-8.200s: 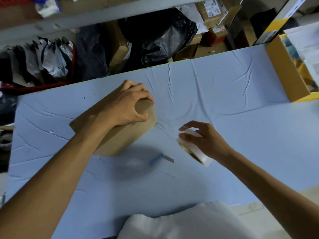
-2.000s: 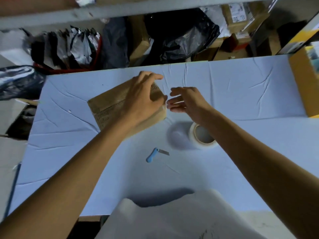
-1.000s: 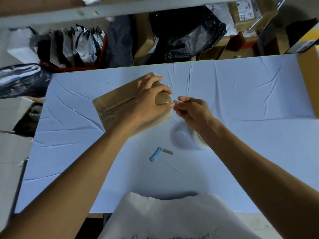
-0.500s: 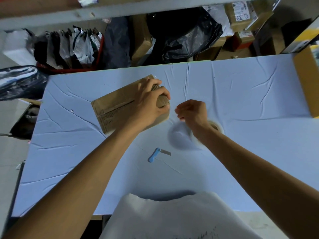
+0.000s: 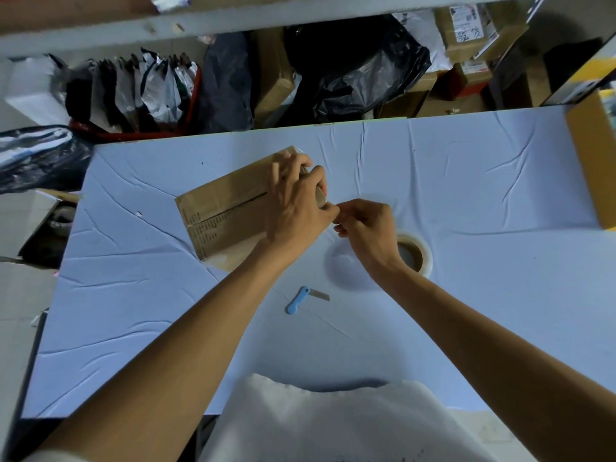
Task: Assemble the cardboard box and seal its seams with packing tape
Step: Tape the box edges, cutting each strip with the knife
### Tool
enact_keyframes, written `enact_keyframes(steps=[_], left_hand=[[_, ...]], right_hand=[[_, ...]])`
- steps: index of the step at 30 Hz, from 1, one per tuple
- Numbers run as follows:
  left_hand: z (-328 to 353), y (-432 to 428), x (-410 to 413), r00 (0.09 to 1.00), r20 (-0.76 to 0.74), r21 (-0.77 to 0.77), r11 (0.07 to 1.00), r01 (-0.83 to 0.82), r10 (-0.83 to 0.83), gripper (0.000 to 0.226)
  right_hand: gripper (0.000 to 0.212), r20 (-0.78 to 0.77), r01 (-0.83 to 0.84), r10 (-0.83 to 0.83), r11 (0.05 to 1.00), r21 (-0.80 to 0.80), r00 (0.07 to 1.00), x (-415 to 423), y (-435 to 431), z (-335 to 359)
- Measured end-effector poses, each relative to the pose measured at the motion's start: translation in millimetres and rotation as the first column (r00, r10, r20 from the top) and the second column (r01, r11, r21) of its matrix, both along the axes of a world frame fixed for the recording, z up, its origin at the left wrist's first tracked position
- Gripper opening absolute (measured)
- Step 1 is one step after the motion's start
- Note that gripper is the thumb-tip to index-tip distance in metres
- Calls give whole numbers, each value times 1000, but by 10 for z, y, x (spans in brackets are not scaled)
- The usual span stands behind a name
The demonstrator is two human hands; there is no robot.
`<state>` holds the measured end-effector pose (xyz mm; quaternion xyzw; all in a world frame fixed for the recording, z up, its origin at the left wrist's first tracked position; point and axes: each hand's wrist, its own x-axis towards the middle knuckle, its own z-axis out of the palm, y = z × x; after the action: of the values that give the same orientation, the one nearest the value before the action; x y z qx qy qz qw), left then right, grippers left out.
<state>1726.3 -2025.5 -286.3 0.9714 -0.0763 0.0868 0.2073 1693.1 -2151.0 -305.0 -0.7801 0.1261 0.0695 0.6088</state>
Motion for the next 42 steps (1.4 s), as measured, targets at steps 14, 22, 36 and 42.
enact_keyframes(steps=[14, 22, 36, 42], left_hand=[[268, 222, -82, 956, -265, -428, 904, -3, -123, 76], [354, 1135, -346, 822, -263, -229, 795, -562, 505, 75], [89, 1424, -296, 701, -575, -383, 619, -686, 421, 60], [116, 1406, -132, 756, -565, -393, 699, -598, 329, 57]], right_hand=[[22, -29, -5, 7, 997, 75, 1000, 188, -29, 170], [17, 23, -43, 43, 999, 16, 999, 292, 32, 208], [39, -24, -172, 170, 973, -154, 985, 451, 292, 203], [33, -40, -16, 10, 989, -146, 999, 279, 316, 269]])
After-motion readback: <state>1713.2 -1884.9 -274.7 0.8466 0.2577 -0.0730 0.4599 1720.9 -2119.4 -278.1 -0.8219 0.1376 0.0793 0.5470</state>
